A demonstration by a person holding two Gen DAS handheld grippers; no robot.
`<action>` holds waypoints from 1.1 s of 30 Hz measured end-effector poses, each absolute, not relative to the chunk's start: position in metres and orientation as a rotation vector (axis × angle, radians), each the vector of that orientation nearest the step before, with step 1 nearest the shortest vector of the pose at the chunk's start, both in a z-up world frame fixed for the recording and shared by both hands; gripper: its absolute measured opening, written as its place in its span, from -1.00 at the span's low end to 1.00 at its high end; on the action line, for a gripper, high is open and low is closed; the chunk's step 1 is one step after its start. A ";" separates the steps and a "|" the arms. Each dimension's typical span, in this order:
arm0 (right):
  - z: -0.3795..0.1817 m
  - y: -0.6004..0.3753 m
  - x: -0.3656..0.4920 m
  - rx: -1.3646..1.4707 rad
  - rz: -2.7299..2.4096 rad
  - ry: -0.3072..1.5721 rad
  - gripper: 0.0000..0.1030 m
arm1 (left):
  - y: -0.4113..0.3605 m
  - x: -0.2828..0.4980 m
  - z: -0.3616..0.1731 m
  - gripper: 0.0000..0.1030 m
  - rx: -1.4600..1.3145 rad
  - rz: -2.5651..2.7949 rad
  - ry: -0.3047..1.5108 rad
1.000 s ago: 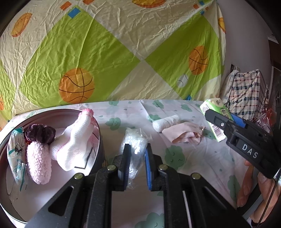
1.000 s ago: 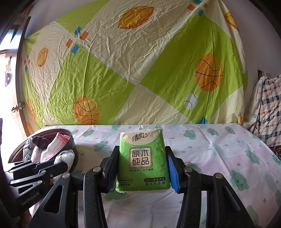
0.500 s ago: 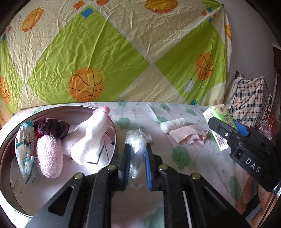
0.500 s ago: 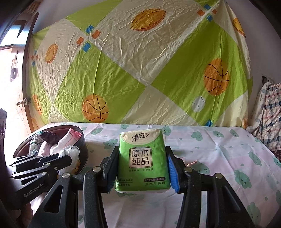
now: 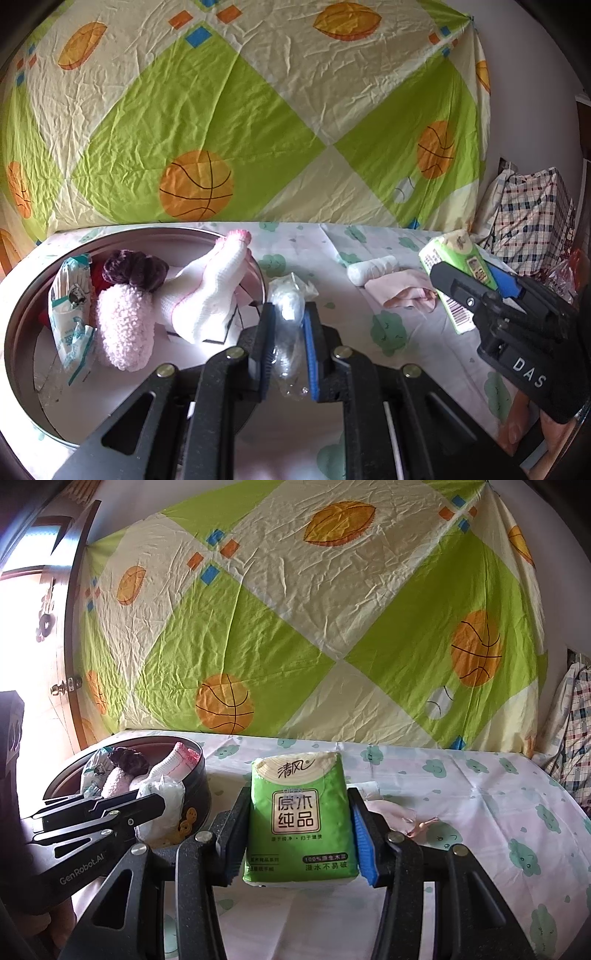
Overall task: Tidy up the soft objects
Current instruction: 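Carry the plastic bag and green tissue pack over the tin with both tools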
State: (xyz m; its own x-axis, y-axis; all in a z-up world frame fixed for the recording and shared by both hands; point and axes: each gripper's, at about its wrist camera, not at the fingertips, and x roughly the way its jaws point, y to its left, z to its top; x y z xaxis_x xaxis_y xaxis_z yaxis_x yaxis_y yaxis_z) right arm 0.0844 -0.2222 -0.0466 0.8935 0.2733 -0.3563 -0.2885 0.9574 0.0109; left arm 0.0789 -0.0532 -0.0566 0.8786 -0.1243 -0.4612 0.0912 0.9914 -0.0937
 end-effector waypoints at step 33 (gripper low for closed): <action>-0.047 -0.194 0.067 -0.056 0.372 0.341 0.01 | -0.027 0.046 -0.050 -0.75 -0.072 -0.056 0.402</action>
State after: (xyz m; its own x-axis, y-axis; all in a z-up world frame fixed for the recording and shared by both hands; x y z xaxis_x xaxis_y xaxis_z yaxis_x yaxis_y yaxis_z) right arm 0.0669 -0.1941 -0.0470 0.8755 0.3468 -0.3366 -0.3655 0.9308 0.0083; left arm 0.0464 -0.0269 -0.0503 0.9188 -0.0686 -0.3887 0.0400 0.9959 -0.0814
